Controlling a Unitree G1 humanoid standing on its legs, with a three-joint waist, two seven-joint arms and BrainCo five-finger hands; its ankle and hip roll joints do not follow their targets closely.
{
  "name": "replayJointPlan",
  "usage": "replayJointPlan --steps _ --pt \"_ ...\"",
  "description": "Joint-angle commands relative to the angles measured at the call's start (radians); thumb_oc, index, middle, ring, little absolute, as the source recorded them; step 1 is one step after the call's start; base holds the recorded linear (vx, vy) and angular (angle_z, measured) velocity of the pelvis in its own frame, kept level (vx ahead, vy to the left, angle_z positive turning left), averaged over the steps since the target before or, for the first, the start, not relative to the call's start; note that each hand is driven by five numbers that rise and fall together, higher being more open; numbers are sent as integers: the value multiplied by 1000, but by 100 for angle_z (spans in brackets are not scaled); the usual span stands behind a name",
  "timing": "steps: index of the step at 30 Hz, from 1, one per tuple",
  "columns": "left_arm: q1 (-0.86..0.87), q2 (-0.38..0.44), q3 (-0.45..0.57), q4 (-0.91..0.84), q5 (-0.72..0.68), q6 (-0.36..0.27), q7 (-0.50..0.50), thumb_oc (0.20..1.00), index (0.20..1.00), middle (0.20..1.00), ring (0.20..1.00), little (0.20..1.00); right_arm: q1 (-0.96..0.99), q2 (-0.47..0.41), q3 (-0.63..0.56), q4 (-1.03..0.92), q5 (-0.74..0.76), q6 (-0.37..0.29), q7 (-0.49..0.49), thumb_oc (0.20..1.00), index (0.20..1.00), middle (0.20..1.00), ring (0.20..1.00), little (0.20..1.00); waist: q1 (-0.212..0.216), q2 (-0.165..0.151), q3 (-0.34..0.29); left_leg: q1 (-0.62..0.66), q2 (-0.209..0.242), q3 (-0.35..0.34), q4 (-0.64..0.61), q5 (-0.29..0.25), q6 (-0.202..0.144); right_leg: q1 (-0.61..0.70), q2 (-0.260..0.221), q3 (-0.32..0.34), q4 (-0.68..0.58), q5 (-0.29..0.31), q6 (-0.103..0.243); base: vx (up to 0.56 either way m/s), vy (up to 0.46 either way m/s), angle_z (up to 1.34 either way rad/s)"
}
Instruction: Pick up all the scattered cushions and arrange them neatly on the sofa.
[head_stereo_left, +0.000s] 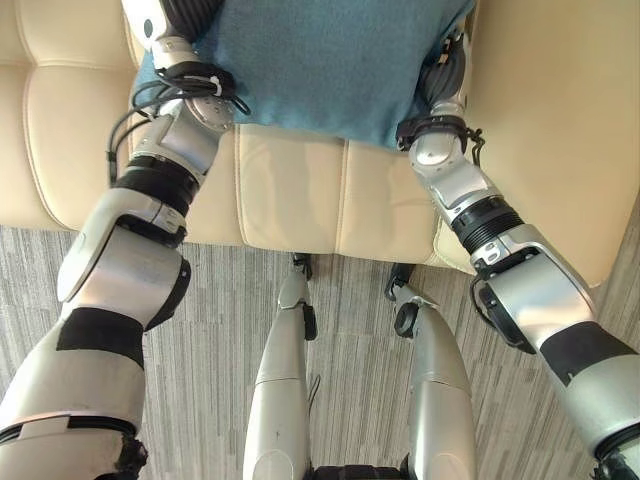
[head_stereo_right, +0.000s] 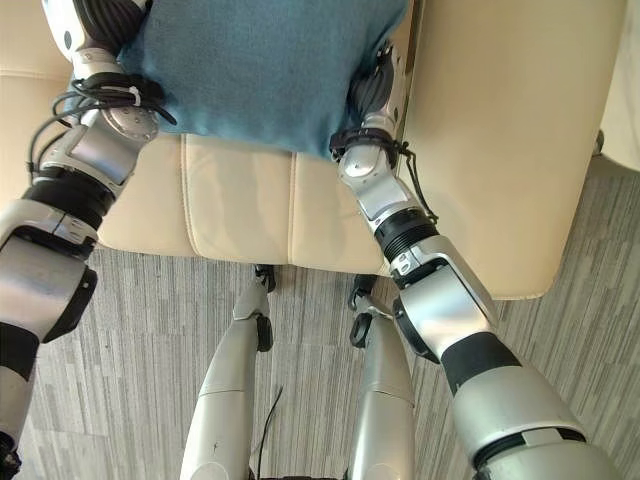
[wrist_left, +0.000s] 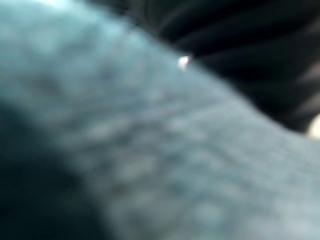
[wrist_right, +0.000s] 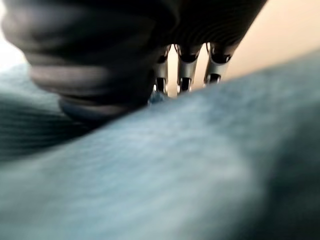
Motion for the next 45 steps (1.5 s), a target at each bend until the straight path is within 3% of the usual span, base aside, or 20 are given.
replayJointPlan --steps 1,7,12,13,23,26,27,28,34,39,45 --pt "-28 -58 -24 -6 103 -26 30 1000 1000 1000 1000 1000 -40 58 29 -24 -25 -97 -7 1000 1000 1000 1000 1000 17 -17 -155 16 -22 -22 94 -265 -37 50 3 52 -145 -29 116 -5 10 16" --pt "10 -27 -42 -53 170 17 -29 1000 1000 1000 1000 1000 24 16 31 -38 -64 -53 20 1000 1000 1000 1000 1000 35 -17 -143 90 -35 -25 54 -256 -36 125 3 39 -191 -17 118 -4 1 2" --pt "87 -52 -26 18 126 18 -107 1000 1000 1000 1000 1000 82 14 26 -37 -62 -28 48 1000 1000 1000 1000 1000 30 -21 -127 170 -46 -10 16 -246 -37 202 10 40 -242 5 119 -16 47 -1" --pt "113 -73 -4 81 25 7 -185 1000 1000 1000 1000 1000 105 15 26 -24 -47 -9 81 1000 1000 1000 1000 1000 28 -19 -122 200 -50 -1 1 -237 -37 232 12 41 -263 21 122 -12 46 -3" --pt "226 -95 182 135 -385 -92 -319 1000 1000 1000 1000 1000 170 -12 -10 -13 62 19 148 1000 1000 1000 1000 1000 22 -27 -101 263 -46 5 10 -237 -38 308 19 37 -280 24 110 -1 15 -2" --pt "402 -65 291 82 -543 -122 -409 1000 1000 1000 1000 1000 337 -3 -91 -88 103 17 179 1000 1000 1000 1000 1000 12 -36 -119 366 -48 8 -33 -240 -39 415 25 22 -332 32 112 142 83 -10" --pt "651 -71 384 -11 -598 -132 -472 1000 1000 1000 1000 1000 551 9 -156 -170 133 17 234 1000 1000 1000 1000 1000 3 -35 -153 484 -53 16 -92 -242 -34 529 29 9 -379 39 118 199 121 -17" --pt "663 -72 387 -18 -598 -130 -471 1000 1000 1000 1000 1000 561 10 -153 -175 133 19 234 1000 1000 1000 1000 1000 1 -34 -156 490 -53 17 -96 -241 -34 536 29 9 -383 40 119 233 144 -18" --pt "1125 -206 504 -172 -595 -122 -568 1000 1000 1000 1000 1000 943 0 -211 -270 50 60 367 1000 1000 1000 1000 1000 -26 -36 -257 688 -59 49 -222 -199 -24 725 28 -12 -496 102 143 144 142 -9" --pt "1303 -254 526 -207 -536 -93 -615 1000 1000 1000 1000 1000 1118 -32 -292 -265 49 78 459 1000 1000 1000 1000 1000 -39 -40 -324 806 -67 68 -300 -194 -22 824 34 -13 -552 116 159 113 114 -6" --pt "1417 -271 534 -216 -433 -66 -647 1000 1000 1000 1000 1000 1232 -34 -364 -232 95 66 519 1000 1000 1000 1000 1000 -48 -53 -361 875 -74 81 -301 -220 -9 883 34 0 -545 103 167 35 74 -10"
